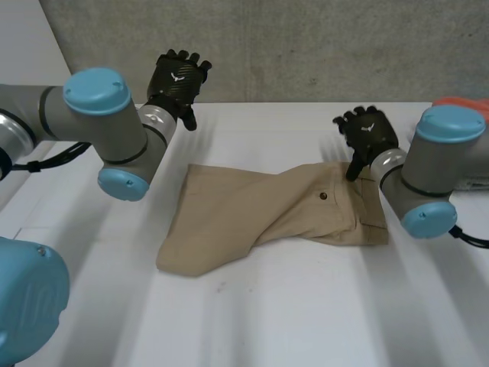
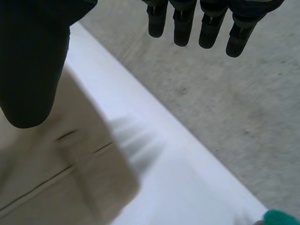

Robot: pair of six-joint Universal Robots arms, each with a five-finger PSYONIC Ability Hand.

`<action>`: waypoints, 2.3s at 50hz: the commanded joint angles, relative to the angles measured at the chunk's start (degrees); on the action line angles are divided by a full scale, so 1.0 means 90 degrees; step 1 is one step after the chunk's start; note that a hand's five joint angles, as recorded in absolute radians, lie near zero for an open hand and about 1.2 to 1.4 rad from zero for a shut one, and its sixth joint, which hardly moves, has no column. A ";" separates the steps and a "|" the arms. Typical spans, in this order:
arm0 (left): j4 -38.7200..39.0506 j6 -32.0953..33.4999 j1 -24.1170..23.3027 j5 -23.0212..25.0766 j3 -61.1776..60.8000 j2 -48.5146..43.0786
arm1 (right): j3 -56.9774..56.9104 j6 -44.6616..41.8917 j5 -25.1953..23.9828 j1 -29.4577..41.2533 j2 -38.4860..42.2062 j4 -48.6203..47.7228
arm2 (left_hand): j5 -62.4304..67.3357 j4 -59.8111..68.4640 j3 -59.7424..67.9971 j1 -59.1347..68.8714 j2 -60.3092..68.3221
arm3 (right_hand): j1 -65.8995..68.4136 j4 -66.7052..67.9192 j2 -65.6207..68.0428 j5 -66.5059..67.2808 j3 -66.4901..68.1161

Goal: Fold the laundry.

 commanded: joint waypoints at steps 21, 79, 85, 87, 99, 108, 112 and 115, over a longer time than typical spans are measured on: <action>-0.1980 -0.1106 -0.0439 -0.0206 -0.3236 0.2309 | 0.3034 0.0286 -0.0646 -0.0490 -0.2557 0.2217 | -0.0299 -0.0158 -0.0244 -0.0197 -0.0203 | 0.0208 0.0249 0.0313 0.0248 0.0289; -0.1559 -0.1135 -0.0430 -0.0489 -0.4105 0.3207 | 0.4978 -0.4049 -0.2733 0.1169 -0.2920 -0.2109 | -0.0299 -0.0158 -0.0244 -0.0197 -0.0203 | 0.7462 0.7503 0.7567 0.7502 0.7543; -0.1510 -0.1135 -0.0352 -0.0509 -0.4261 0.3412 | 0.4843 -0.4762 -0.3186 0.1434 -0.2391 -0.2101 | -0.0299 -0.0158 -0.0244 -0.0197 -0.0203 | 0.7462 0.7503 0.7567 0.7502 0.7543; -0.1510 -0.1135 -0.0303 -0.0509 -0.4262 0.3452 | 0.4726 -0.4978 -0.3078 0.1424 -0.2371 -0.1935 | -0.0299 -0.0158 -0.0244 -0.0197 -0.0203 | 0.3871 0.3912 0.3976 0.3911 0.3952; -0.1325 -0.1096 -0.0322 -0.0753 -0.3423 0.3345 | 0.4384 -0.0617 -0.2435 0.0625 -0.3708 -0.1818 | -0.0299 -0.0158 -0.0244 -0.0197 -0.0203 | -0.0316 -0.0275 -0.0210 -0.0276 -0.0235; -0.1539 -0.1165 -0.1161 -0.0685 -0.1851 0.2379 | 0.3749 0.1380 -0.1730 -0.0372 -0.3738 -0.0862 | -0.0299 -0.0158 -0.0244 -0.0197 -0.0203 | -0.0316 -0.0275 -0.0210 -0.0276 -0.0235; -0.2076 -0.1194 -0.1669 -0.0704 -0.1080 0.1724 | 0.3261 0.1194 -0.1974 -0.0607 -0.3495 -0.0003 | -0.0299 -0.0158 -0.0244 -0.0197 -0.0203 | -0.0316 -0.0275 -0.0210 -0.0276 -0.0235; -0.2534 -0.1252 -0.2030 -0.0840 -0.0484 0.1148 | 0.2744 0.1028 -0.2238 -0.0666 -0.3017 0.0612 | -0.0299 -0.0158 -0.0244 -0.0197 -0.0203 | -0.0316 -0.0275 -0.0210 -0.0276 -0.0235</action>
